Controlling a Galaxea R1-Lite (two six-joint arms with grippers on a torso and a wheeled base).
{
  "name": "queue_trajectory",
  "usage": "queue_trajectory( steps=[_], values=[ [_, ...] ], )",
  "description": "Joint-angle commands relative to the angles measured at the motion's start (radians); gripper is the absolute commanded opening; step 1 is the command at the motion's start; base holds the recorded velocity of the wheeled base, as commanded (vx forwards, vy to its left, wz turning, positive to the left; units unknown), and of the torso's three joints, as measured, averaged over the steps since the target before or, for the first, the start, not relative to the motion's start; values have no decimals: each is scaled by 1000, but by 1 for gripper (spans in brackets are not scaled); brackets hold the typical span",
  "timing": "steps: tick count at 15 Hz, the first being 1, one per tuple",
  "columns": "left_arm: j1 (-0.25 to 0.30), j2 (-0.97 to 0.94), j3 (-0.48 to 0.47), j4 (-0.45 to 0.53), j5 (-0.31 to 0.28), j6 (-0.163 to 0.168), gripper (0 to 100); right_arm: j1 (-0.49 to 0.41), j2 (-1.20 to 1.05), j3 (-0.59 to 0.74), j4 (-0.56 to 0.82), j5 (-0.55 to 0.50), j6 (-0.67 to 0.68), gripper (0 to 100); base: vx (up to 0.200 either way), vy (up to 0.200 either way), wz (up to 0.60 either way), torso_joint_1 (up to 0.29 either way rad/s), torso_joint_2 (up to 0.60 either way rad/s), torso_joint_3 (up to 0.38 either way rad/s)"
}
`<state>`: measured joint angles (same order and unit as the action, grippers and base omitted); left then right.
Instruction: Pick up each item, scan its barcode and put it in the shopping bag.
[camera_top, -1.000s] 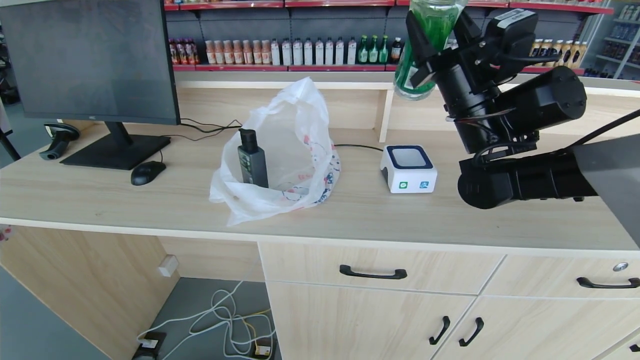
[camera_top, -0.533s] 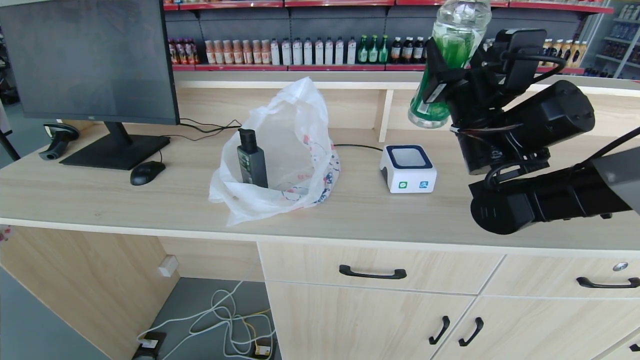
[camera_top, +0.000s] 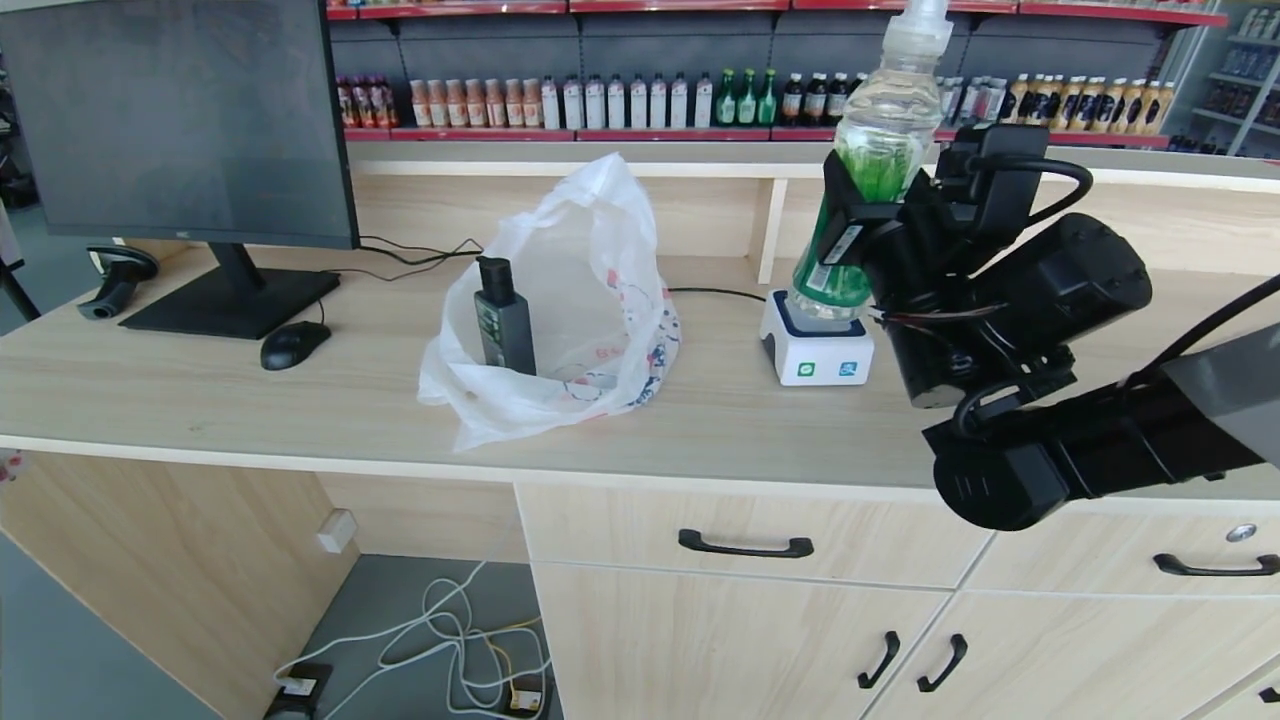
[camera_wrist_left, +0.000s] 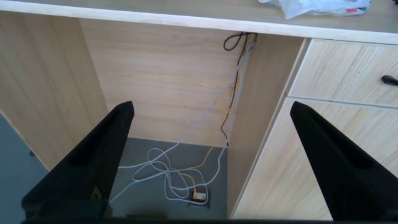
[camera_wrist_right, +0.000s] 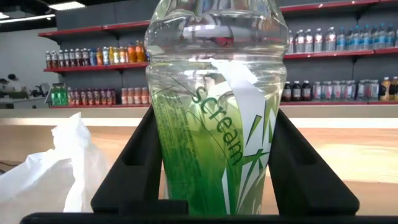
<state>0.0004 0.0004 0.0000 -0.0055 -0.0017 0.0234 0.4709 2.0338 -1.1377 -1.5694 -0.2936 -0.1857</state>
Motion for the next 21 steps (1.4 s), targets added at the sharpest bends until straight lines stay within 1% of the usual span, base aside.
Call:
queue_trajectory(
  steps=[1, 3, 10, 21],
  values=[
    [1, 1, 0, -1, 0, 0, 100, 3, -24, 41, -1, 1, 8, 0, -200, 0, 0, 12, 2, -2],
    [1, 1, 0, -1, 0, 1, 100, 3, -44, 65, -1, 1, 49, 0, 0, 0, 0, 0, 0, 0],
    [0, 0, 0, -1, 0, 4, 100, 5, -52, 70, -1, 1, 54, 0, 0, 0, 0, 0, 0, 0],
    [0, 1, 0, -1, 0, 0, 100, 34, -66, 70, -1, 2, 48, 0, 0, 200, 0, 4, 3, 2]
  ],
)
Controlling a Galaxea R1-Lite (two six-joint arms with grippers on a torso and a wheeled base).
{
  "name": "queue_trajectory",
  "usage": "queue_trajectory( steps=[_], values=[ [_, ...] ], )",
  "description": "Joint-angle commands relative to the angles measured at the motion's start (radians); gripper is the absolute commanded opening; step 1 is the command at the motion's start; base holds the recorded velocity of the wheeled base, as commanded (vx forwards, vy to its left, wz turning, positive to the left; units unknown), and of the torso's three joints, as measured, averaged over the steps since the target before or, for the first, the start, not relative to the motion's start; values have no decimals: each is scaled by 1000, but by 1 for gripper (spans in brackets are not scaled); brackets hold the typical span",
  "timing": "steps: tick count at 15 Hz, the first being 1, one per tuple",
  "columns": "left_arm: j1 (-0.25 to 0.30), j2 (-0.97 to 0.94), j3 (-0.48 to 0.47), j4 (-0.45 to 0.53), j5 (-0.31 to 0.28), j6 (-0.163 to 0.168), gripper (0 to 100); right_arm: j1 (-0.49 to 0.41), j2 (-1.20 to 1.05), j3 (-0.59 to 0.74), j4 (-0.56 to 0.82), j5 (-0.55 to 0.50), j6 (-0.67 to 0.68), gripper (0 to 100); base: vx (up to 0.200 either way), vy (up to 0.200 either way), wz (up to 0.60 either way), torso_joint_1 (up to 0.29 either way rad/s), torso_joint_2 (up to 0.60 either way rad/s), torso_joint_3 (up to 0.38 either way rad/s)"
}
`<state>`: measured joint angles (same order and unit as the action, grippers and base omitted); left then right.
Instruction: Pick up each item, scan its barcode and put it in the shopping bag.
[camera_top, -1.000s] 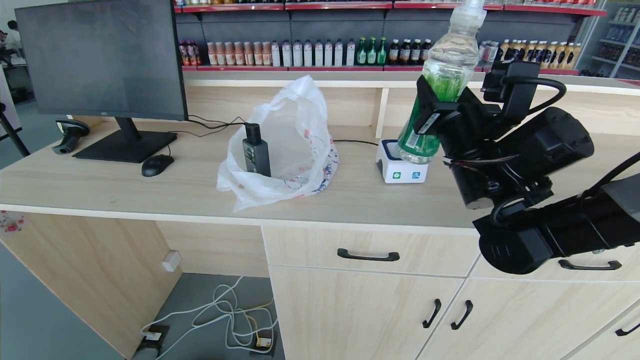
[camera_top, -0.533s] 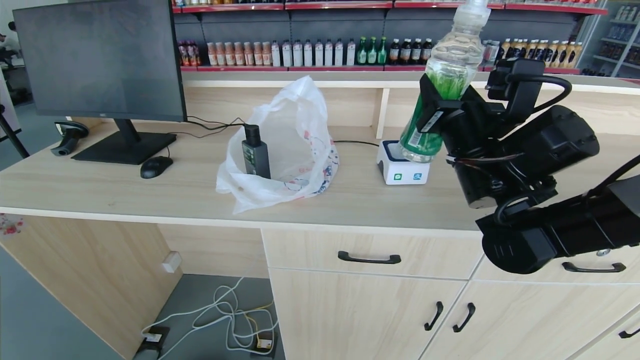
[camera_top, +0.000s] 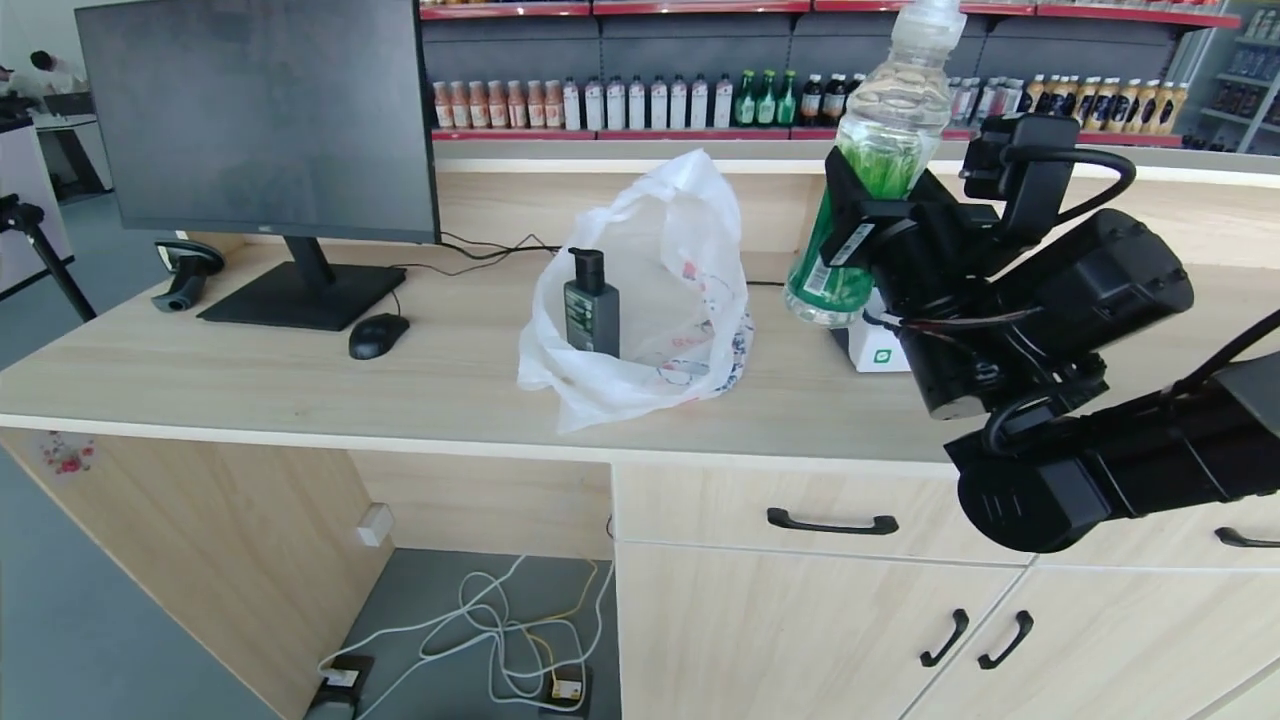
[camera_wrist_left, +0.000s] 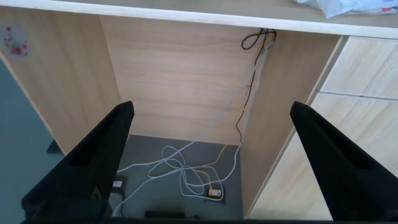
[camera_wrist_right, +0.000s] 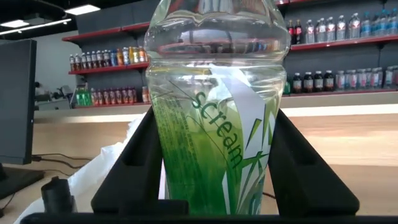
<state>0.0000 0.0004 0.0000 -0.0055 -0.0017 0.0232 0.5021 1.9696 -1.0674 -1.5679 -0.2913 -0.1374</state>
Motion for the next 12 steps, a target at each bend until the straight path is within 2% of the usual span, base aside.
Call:
queue_trajectory(
  steps=[1, 7, 12],
  values=[
    [0, 1, 0, -1, 0, 0, 100, 6, -3, 0, -3, 0, -1, 0, 0, 200, 0, -2, 2, 2],
    [0, 1, 0, -1, 0, 3, 100, 62, -1, 29, -3, 0, -1, 0, 0, 200, 0, 0, 2, 2],
    [0, 0, 0, -1, 0, 4, 100, 84, 5, 76, -3, 0, 2, 0, 0, 0, 0, 0, 0, 0]
  ],
)
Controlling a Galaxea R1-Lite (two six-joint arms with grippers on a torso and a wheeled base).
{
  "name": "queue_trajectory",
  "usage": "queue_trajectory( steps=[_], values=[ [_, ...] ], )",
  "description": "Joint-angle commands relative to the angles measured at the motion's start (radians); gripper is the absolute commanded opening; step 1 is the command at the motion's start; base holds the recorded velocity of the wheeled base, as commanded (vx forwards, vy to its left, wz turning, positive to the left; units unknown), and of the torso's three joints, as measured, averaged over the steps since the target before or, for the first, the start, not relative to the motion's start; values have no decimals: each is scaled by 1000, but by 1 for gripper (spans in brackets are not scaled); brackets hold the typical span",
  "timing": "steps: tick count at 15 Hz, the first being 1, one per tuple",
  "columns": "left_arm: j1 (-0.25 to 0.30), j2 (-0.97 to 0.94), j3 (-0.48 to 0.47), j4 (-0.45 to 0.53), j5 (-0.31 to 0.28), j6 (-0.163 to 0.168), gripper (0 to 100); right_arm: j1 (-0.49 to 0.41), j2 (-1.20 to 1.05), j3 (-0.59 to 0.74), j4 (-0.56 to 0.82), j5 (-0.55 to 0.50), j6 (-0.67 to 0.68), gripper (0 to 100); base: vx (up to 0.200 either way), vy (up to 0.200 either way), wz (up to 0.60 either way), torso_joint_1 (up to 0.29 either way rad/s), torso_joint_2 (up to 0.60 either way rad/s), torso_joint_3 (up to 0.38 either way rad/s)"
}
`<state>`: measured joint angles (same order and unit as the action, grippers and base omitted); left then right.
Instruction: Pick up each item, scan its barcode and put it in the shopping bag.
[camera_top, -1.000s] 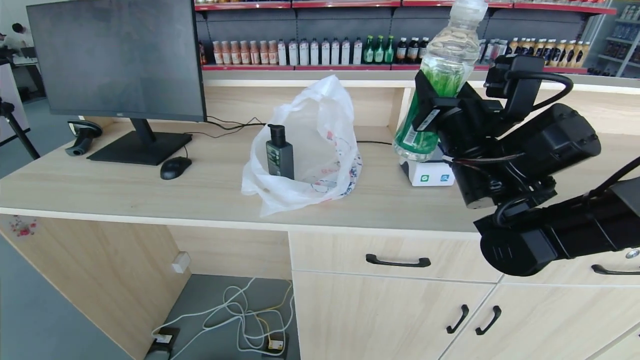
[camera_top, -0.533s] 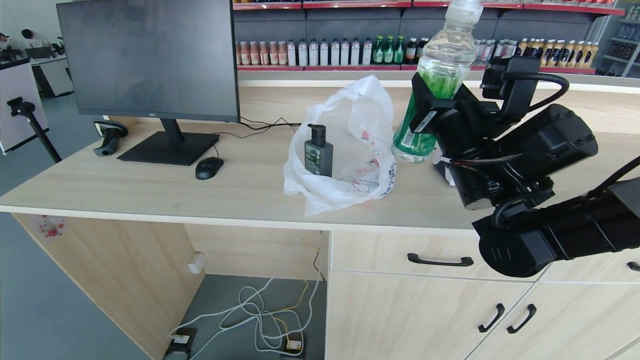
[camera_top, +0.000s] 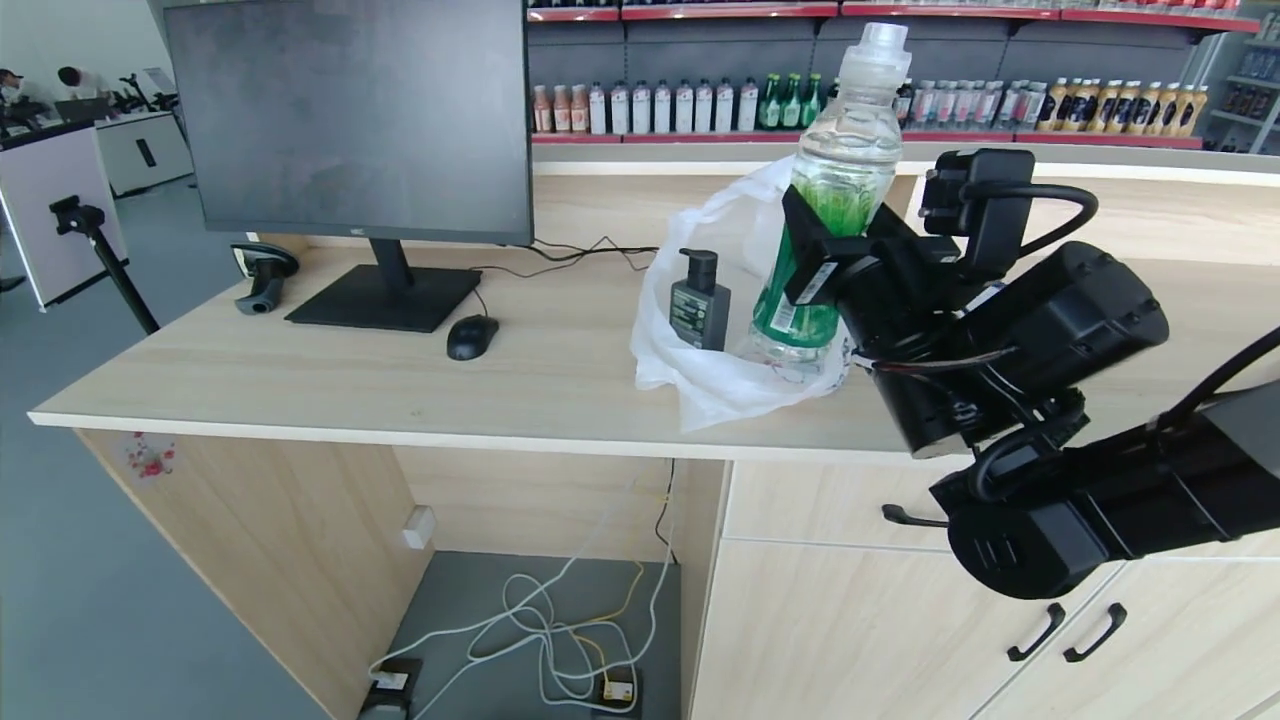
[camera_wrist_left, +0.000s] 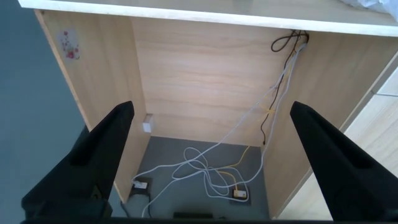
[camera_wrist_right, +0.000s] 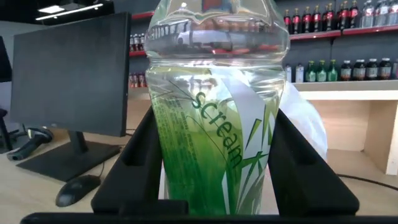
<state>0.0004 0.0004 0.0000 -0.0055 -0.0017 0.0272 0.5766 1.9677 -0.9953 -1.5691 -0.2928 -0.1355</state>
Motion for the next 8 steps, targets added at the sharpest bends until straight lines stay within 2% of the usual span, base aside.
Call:
queue_trajectory(
  steps=[1, 6, 8],
  values=[
    [0, 1, 0, -1, 0, 0, 100, 11, 8, 4, -2, 1, 1, 0, 0, 0, 0, 0, 0, 0],
    [0, 0, 0, -1, 0, -1, 100, 9, 16, 4, -2, 1, 2, 0, 200, 0, 0, -1, -2, 4],
    [0, 1, 0, -1, 0, -1, 100, 9, 16, 6, -2, 1, 1, 0, 0, 0, 0, 0, 0, 0]
  ],
)
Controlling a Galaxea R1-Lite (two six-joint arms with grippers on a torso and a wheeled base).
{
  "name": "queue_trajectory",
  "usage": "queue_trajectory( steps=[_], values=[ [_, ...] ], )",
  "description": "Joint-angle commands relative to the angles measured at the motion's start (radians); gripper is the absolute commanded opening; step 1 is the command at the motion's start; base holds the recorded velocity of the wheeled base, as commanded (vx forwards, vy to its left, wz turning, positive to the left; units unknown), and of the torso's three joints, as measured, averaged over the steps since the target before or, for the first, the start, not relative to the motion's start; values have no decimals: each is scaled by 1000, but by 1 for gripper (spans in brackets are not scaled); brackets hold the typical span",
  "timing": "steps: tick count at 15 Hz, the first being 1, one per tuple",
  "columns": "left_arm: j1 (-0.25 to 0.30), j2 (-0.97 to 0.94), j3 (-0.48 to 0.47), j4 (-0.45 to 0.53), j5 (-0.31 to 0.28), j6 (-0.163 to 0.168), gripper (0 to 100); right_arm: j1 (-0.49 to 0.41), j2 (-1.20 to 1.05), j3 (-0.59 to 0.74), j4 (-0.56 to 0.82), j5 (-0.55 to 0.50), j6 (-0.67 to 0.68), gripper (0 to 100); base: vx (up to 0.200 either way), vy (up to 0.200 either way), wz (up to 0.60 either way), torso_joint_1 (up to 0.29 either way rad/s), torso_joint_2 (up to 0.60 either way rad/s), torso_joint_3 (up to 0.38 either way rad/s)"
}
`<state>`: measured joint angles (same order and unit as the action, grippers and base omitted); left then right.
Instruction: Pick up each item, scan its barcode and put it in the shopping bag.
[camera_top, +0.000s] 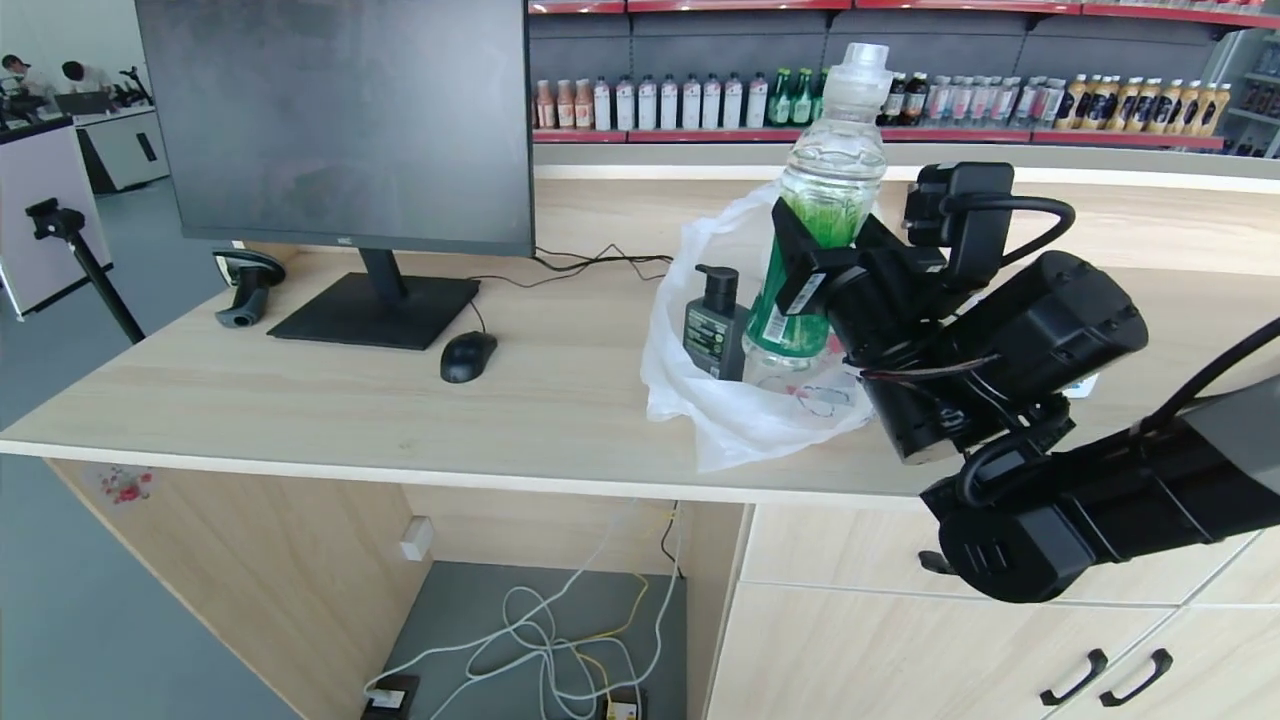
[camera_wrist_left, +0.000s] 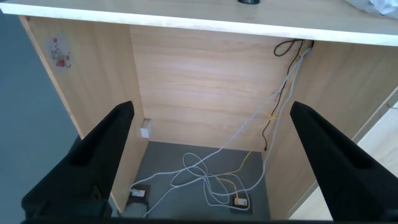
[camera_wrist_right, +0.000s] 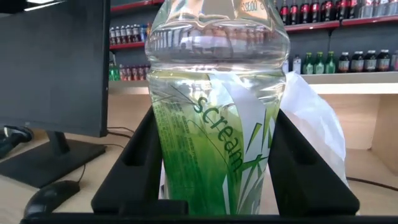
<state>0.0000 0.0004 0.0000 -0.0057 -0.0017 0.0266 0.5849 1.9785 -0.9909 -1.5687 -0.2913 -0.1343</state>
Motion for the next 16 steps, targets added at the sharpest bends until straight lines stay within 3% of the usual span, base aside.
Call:
queue_trajectory(
  steps=[1, 7, 12, 16],
  values=[
    [0, 1, 0, 0, 0, -1, 100, 1, 6, 0, -2, 1, -4, 0, 0, 0, 0, 0, 0, 0],
    [0, 1, 0, 0, 0, -2, 100, -31, 45, 11, -2, 0, 7, 0, 0, 0, 0, 0, 0, 0],
    [0, 1, 0, 0, 0, 1, 100, -122, 146, -55, -2, 96, 10, 0, 0, 0, 0, 0, 0, 0],
    [0, 1, 0, -5, 0, -2, 100, -158, 227, -134, -2, 107, 24, 0, 0, 0, 0, 0, 0, 0]
  ],
)
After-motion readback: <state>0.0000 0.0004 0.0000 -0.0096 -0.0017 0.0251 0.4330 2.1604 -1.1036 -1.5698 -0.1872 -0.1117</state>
